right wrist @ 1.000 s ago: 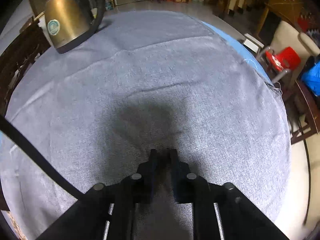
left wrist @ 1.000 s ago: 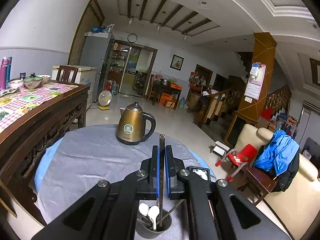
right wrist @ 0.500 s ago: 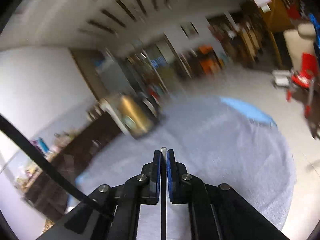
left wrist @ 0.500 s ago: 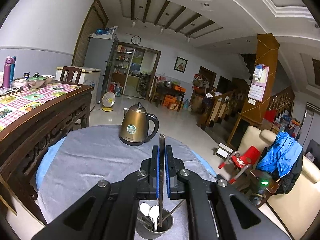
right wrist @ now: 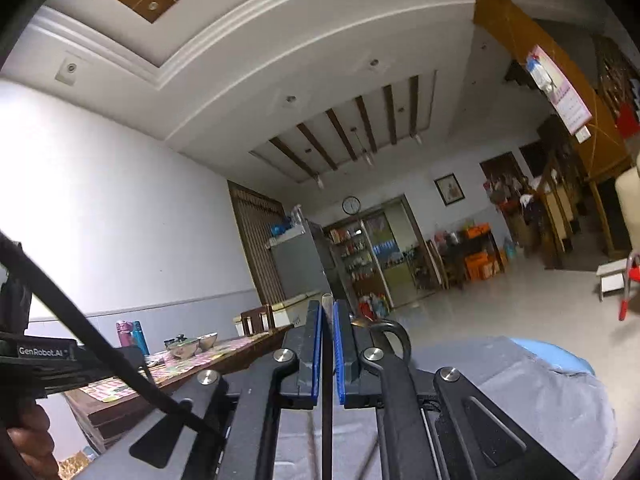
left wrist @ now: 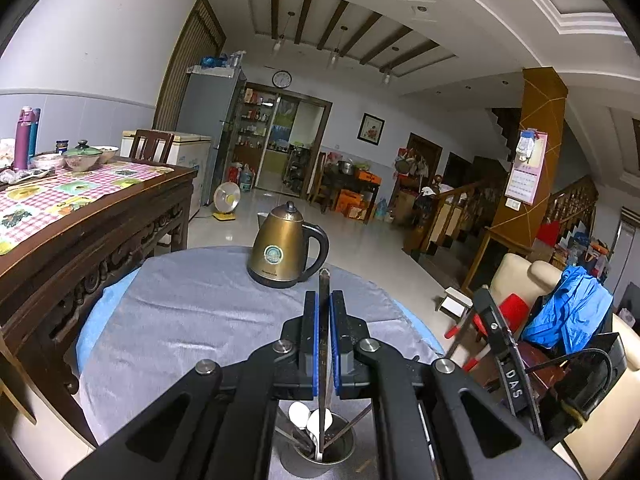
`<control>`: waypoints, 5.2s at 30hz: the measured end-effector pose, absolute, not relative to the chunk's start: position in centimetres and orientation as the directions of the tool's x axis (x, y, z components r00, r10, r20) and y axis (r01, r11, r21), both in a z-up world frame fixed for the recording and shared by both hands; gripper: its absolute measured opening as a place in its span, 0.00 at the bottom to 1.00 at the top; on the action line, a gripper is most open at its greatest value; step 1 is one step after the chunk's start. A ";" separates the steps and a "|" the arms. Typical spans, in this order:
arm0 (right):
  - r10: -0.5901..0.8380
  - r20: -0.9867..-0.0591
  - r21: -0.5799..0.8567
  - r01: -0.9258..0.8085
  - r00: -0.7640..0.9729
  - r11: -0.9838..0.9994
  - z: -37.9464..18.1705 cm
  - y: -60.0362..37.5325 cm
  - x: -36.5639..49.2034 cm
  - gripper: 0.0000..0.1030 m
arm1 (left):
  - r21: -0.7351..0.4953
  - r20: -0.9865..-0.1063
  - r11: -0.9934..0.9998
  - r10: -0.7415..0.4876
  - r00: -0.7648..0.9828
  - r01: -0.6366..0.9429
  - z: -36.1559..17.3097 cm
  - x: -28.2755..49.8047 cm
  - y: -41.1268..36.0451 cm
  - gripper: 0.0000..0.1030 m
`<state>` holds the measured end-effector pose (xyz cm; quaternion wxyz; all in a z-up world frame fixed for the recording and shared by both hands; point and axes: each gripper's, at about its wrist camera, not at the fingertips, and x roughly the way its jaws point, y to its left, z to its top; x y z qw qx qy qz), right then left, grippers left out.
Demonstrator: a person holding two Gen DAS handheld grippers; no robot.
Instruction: Organize utensils
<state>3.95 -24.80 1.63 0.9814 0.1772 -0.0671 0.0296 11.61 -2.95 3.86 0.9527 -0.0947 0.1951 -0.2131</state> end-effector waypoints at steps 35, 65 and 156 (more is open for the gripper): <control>0.007 0.031 0.289 -0.016 1.000 0.957 0.2 -19.9 4.5 0.06 | -0.222 -0.393 0.897 -0.440 0.807 0.381 2.0 11.0 -3.6 0.05; 0.090 -0.365 0.303 0.027 0.927 0.953 -1.5 -24.9 -1.0 0.55 | 0.037 -0.514 0.963 -0.211 0.831 0.268 1.2 3.5 -2.7 0.83; -0.036 -0.627 0.141 0.159 0.778 0.977 1.9 -17.2 -6.6 0.69 | 0.121 -0.504 0.992 0.083 0.860 -0.025 -0.9 -1.1 1.0 0.91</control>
